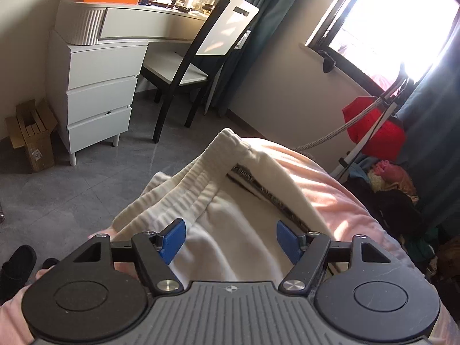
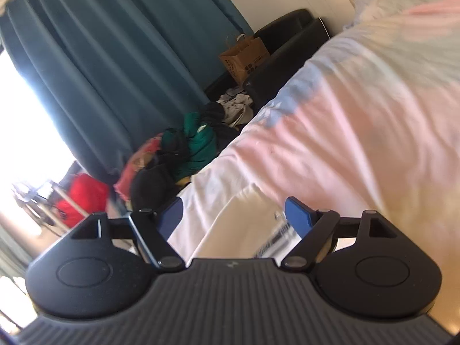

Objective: Fold clothes

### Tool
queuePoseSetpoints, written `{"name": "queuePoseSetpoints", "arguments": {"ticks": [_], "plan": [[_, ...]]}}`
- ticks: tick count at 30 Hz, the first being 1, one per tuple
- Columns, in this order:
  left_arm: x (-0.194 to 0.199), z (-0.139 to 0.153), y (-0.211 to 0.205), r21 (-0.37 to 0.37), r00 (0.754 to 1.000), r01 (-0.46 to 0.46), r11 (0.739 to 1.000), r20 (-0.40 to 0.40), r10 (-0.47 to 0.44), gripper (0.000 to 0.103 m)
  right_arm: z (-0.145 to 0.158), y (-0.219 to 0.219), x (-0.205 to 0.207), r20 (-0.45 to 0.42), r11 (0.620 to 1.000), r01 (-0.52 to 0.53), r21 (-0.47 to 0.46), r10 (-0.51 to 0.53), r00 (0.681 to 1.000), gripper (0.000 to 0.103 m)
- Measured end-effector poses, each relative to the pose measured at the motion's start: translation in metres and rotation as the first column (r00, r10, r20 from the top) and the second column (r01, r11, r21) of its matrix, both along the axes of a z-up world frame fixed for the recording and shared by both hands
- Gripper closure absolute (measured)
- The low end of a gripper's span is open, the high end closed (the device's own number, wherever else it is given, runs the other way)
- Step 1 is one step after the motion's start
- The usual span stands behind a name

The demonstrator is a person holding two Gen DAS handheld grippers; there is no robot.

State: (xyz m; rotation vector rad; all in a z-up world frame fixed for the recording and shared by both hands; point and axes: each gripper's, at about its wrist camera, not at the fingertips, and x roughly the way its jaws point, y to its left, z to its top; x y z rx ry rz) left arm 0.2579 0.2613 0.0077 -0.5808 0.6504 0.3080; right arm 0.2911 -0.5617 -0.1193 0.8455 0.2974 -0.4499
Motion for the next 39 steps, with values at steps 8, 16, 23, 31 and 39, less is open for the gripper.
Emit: {"name": "queuePoseSetpoints", "arguments": {"ticks": [8, 16, 23, 31, 39], "plan": [[-0.066, -0.041, 0.023, -0.227, 0.991, -0.128, 0.965, 0.002, 0.132, 0.023, -0.037, 0.014, -0.092, 0.006, 0.965, -0.037, 0.259, 0.036, 0.999, 0.022], [-0.055, -0.092, 0.043, -0.382, 0.951, -0.285, 0.879, 0.006, 0.31, 0.032, -0.086, 0.017, -0.079, 0.06, 0.953, -0.141, 0.268, 0.129, 0.99, 0.026], [-0.011, -0.091, 0.027, -0.21, 0.933, -0.348, 0.914, 0.02, 0.36, 0.061, -0.095, 0.007, -0.024, 0.056, 0.976, -0.081, 0.201, 0.071, 0.996, 0.06], [-0.013, -0.026, 0.023, -0.098, 0.949, -0.281, 0.955, 0.12, 0.291, 0.094, -0.065, 0.013, -0.036, 0.103, 0.985, -0.057, 0.16, 0.04, 0.994, 0.09], [-0.11, 0.023, 0.054, -0.089, 0.959, -0.23, 0.969, 0.149, 0.241, 0.095, -0.051, 0.025, -0.126, 0.15, 0.959, -0.071, 0.276, 0.03, 0.988, 0.09]]}}
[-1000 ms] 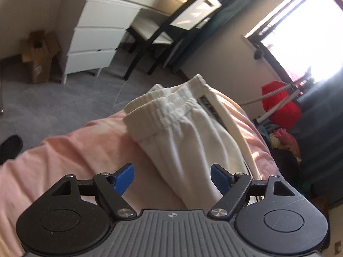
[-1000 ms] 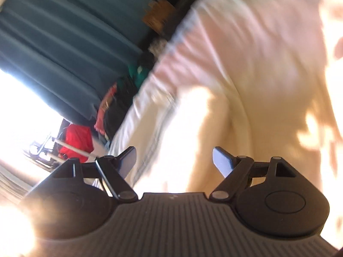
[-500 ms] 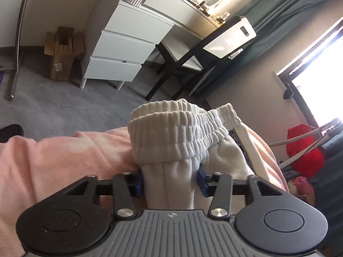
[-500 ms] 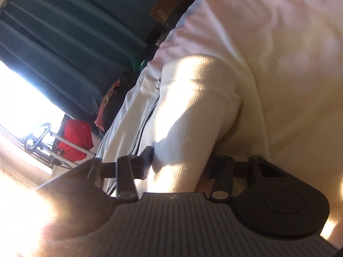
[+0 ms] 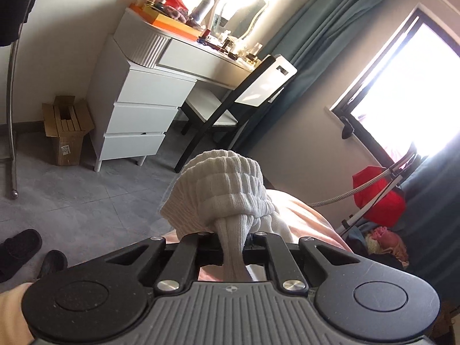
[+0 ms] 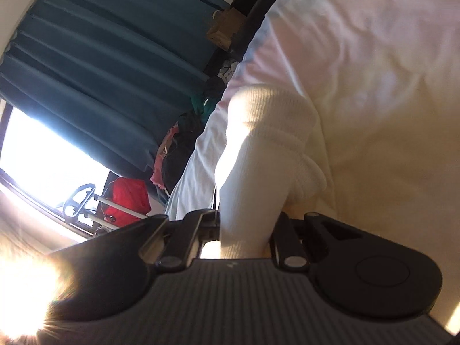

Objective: Fold clothes

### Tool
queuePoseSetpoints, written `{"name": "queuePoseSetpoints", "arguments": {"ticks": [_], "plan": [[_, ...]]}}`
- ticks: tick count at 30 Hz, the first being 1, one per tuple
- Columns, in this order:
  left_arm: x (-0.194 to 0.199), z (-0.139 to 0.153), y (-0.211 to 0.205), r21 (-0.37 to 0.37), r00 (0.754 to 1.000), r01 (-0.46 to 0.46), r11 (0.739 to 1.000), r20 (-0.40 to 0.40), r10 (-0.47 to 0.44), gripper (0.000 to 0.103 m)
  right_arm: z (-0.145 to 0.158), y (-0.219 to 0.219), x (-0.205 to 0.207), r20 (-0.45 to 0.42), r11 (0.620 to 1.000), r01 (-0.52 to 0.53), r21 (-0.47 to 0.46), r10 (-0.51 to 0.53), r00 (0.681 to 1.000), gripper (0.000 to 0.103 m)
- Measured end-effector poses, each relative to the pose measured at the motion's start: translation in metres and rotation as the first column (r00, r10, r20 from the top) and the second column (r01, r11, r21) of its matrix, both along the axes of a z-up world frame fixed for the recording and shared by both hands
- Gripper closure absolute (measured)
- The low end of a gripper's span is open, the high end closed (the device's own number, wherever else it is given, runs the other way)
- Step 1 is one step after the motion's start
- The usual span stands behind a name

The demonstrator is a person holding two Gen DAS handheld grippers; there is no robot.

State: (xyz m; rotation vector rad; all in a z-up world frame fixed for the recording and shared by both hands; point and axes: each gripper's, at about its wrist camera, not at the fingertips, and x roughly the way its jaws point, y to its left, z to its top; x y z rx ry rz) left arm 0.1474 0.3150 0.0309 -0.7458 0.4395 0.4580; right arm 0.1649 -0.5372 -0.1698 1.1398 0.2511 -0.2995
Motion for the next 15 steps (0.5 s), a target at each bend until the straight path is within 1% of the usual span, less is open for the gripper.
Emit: {"name": "queuePoseSetpoints", "arguments": {"ticks": [2, 5, 7, 8, 10, 11, 12, 13, 14, 15], "plan": [[-0.034, 0.004, 0.014, -0.019, 1.0, -0.001, 1.0, -0.012, 0.001, 0.095, 0.003, 0.004, -0.024, 0.009, 1.0, -0.008, 0.026, 0.008, 1.0, 0.09], [-0.086, 0.0, 0.026, -0.002, 0.999, 0.018, 1.0, -0.036, -0.018, 0.095, 0.0, 0.008, -0.059, 0.021, 0.994, -0.002, 0.109, -0.001, 1.0, 0.09], [-0.115, -0.015, 0.038, -0.033, 0.997, 0.04, 0.999, -0.063, -0.042, 0.094, -0.002, 0.011, -0.08, 0.02, 0.986, 0.005, 0.166, -0.008, 1.0, 0.09], [-0.128, -0.022, 0.043, -0.049, 0.996, 0.049, 0.998, -0.076, -0.053, 0.094, -0.003, 0.01, -0.086, 0.005, 0.984, 0.006, 0.176, -0.007, 1.0, 0.09], [-0.145, -0.044, 0.049, -0.079, 0.993, 0.042, 0.996, -0.11, -0.051, 0.094, -0.005, 0.009, -0.091, -0.027, 0.984, -0.001, 0.177, 0.006, 1.0, 0.09], [-0.149, -0.054, 0.048, -0.075, 0.992, 0.047, 0.996, -0.117, -0.056, 0.094, -0.008, 0.009, -0.092, -0.037, 0.985, -0.007, 0.171, 0.013, 0.999, 0.09], [-0.158, -0.067, 0.047, -0.058, 0.991, 0.061, 0.996, -0.115, -0.067, 0.093, -0.01, 0.009, -0.092, -0.043, 0.986, -0.01, 0.164, 0.017, 0.999, 0.09], [-0.164, -0.076, 0.047, -0.063, 0.993, 0.064, 0.996, -0.098, -0.07, 0.092, -0.011, 0.009, -0.09, -0.05, 0.987, -0.01, 0.158, 0.018, 0.999, 0.09], [-0.17, -0.085, 0.047, -0.069, 0.994, 0.067, 0.995, -0.081, -0.072, 0.091, -0.013, 0.008, -0.089, -0.058, 0.988, -0.009, 0.156, 0.018, 0.998, 0.09], [-0.175, -0.091, 0.05, -0.095, 0.995, 0.066, 0.993, -0.066, -0.072, 0.09, -0.015, 0.008, -0.087, -0.067, 0.988, -0.007, 0.154, 0.018, 0.998, 0.09]]}}
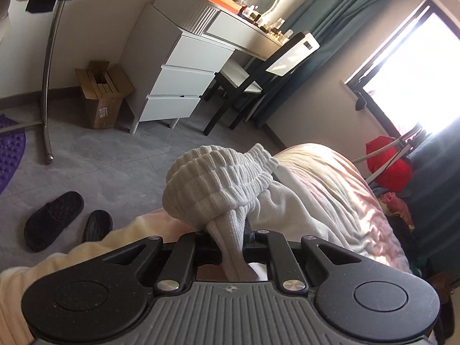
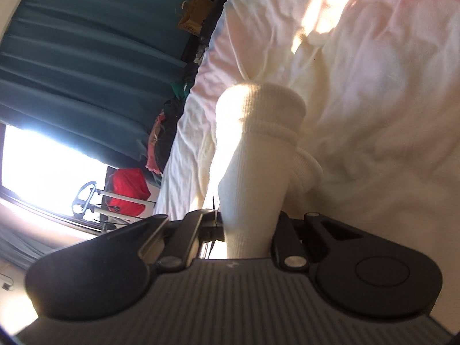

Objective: Fold clothes

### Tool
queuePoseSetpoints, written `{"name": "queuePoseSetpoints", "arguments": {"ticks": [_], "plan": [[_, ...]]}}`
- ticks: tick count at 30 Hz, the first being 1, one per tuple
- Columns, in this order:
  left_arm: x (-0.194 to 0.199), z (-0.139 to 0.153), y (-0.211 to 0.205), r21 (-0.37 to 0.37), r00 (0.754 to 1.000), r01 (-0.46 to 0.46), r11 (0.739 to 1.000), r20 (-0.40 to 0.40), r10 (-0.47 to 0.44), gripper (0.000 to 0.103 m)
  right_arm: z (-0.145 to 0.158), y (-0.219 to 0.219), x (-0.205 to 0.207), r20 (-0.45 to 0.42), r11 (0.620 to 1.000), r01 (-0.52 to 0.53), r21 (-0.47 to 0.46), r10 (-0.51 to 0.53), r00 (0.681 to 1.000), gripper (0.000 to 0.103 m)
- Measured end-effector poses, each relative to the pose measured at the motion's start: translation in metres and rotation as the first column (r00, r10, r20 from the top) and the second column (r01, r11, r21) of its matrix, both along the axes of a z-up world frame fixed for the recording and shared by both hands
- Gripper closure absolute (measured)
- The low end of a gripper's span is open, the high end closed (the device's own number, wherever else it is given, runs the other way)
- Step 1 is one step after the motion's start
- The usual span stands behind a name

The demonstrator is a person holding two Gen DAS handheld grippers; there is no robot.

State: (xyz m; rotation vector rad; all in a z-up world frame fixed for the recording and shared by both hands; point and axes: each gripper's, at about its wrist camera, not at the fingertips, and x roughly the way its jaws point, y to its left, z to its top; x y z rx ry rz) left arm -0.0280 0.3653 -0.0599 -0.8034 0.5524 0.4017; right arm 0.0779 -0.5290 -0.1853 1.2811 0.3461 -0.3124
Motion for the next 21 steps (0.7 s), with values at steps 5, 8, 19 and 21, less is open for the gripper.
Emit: {"name": "queuePoseSetpoints", "arguments": {"ticks": [5, 8, 19, 21], "plan": [[-0.01, 0.0, 0.0, -0.016, 0.998, 0.031, 0.999, -0.047, -0.032, 0.073, -0.007, -0.003, 0.002, -0.027, 1.0, -0.004, 0.001, 0.004, 1.0, 0.09], [-0.015, 0.012, -0.008, 0.037, 0.992, 0.065, 0.997, -0.114, -0.061, 0.03, -0.007, -0.003, 0.003, -0.031, 1.0, -0.013, -0.007, 0.013, 0.999, 0.09], [-0.025, 0.068, -0.056, 0.239, 0.951, 0.22, 0.946, -0.271, -0.152, 0.025, -0.003, 0.002, 0.015, -0.025, 0.998, 0.028, -0.047, -0.03, 0.999, 0.09], [-0.018, 0.075, -0.082, 0.247, 0.946, 0.267, 0.932, -0.253, -0.204, 0.025, -0.003, 0.002, 0.016, -0.03, 0.998, 0.023, -0.06, -0.025, 0.999, 0.09]]}}
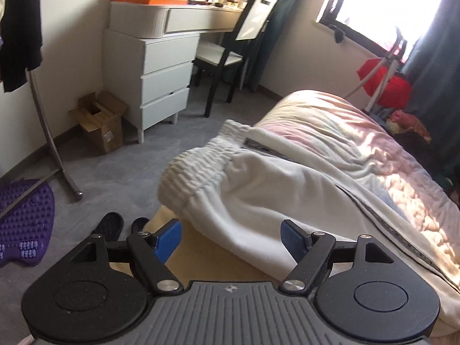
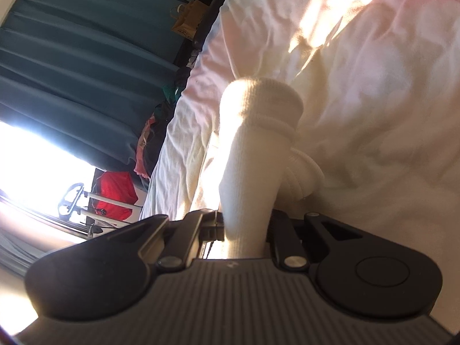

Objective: Fold clothes

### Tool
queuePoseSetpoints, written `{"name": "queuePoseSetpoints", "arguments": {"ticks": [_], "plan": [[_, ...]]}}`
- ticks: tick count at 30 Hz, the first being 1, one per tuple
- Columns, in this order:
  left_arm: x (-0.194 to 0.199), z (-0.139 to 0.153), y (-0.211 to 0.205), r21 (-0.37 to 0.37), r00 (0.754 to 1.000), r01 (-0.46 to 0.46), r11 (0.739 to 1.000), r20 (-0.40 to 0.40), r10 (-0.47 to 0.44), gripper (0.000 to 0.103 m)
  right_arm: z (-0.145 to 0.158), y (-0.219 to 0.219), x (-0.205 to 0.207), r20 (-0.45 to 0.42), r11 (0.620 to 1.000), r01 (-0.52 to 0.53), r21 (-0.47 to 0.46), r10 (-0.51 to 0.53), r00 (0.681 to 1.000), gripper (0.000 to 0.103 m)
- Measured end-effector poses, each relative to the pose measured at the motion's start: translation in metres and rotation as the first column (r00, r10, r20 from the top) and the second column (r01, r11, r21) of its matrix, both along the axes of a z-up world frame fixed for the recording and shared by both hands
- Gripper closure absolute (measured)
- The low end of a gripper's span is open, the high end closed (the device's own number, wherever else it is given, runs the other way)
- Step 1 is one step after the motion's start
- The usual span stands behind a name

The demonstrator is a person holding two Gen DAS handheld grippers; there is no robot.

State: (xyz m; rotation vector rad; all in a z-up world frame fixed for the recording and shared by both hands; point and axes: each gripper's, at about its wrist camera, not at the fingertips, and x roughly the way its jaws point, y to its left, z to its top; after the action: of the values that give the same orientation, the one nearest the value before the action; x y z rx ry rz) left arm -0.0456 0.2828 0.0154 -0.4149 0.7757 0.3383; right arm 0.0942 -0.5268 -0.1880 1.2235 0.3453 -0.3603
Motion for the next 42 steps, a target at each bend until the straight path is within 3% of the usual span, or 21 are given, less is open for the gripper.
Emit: {"name": "queuePoseSetpoints", "arguments": {"ticks": [5, 12, 14, 16, 20, 21, 23, 25, 28, 32, 33, 34, 36, 38, 42], "plan": [[0.034, -0.013, -0.088, -0.032, 0.987, 0.157, 0.987, 0.049, -0.155, 0.025, -0.001, -0.002, 0.003, -0.031, 0.999, -0.036, -0.038, 0.035, 0.999, 0.09], [0.09, -0.054, -0.202, -0.059, 0.941, 0.332, 0.942, 0.09, -0.326, 0.025, -0.002, -0.004, -0.002, -0.044, 0.997, -0.069, -0.035, 0.067, 0.997, 0.09], [0.099, -0.069, -0.226, -0.034, 0.931, 0.361, 0.932, 0.078, -0.358, 0.025, -0.004, -0.004, -0.004, -0.042, 0.997, -0.075, -0.018, 0.074, 0.996, 0.09], [0.104, -0.082, -0.248, 0.049, 0.916, 0.396, 0.917, 0.054, -0.398, 0.024, -0.006, -0.007, -0.006, -0.033, 0.997, -0.083, 0.005, 0.083, 0.996, 0.089], [0.101, -0.107, -0.28, 0.176, 0.836, 0.539, 0.823, 0.009, -0.549, 0.021, -0.015, -0.014, -0.01, 0.011, 0.99, -0.107, 0.088, 0.106, 0.994, 0.085], [0.101, -0.114, -0.284, 0.176, 0.831, 0.549, 0.817, -0.014, -0.555, 0.02, -0.018, -0.016, -0.011, 0.025, 0.987, -0.107, 0.124, 0.105, 0.994, 0.082], [0.101, -0.127, -0.286, 0.149, 0.833, 0.551, 0.821, -0.056, -0.55, 0.02, -0.022, -0.017, -0.012, 0.052, 0.98, -0.117, 0.163, 0.109, 0.993, 0.067], [0.098, -0.134, -0.286, 0.166, 0.831, 0.556, 0.815, -0.069, -0.552, 0.02, -0.022, -0.016, -0.01, 0.071, 0.976, -0.131, 0.174, 0.12, 0.99, 0.041], [0.095, -0.138, -0.288, 0.194, 0.829, 0.556, 0.808, -0.064, -0.555, 0.019, -0.013, -0.01, -0.002, 0.061, 0.981, -0.161, 0.105, 0.155, 0.986, 0.038], [0.094, -0.135, -0.287, 0.196, 0.831, 0.552, 0.811, -0.054, -0.553, 0.019, -0.012, -0.007, 0.002, 0.009, 0.987, -0.156, 0.047, 0.155, 0.988, 0.04], [0.094, -0.135, -0.286, 0.195, 0.832, 0.55, 0.812, -0.05, -0.552, 0.019, -0.013, -0.007, 0.003, -0.004, 0.988, -0.15, 0.037, 0.15, 0.989, 0.049], [0.093, -0.134, -0.286, 0.195, 0.832, 0.551, 0.812, -0.05, -0.552, 0.019, -0.012, -0.006, 0.004, -0.027, 0.989, -0.146, 0.015, 0.146, 0.989, 0.067], [0.093, -0.134, -0.286, 0.196, 0.832, 0.552, 0.811, -0.053, -0.553, 0.019, -0.006, 0.001, 0.006, -0.101, 0.982, -0.177, -0.07, 0.17, 0.98, 0.082], [0.094, -0.134, -0.286, 0.202, 0.83, 0.553, 0.808, -0.057, -0.554, 0.019, 0.007, 0.011, 0.003, -0.14, 0.963, -0.199, -0.184, 0.175, 0.975, 0.085], [0.094, -0.133, -0.286, 0.21, 0.825, 0.561, 0.8, -0.064, -0.562, 0.018, 0.038, 0.035, -0.004, -0.095, 0.938, -0.157, -0.31, 0.134, 0.986, 0.087]]}}
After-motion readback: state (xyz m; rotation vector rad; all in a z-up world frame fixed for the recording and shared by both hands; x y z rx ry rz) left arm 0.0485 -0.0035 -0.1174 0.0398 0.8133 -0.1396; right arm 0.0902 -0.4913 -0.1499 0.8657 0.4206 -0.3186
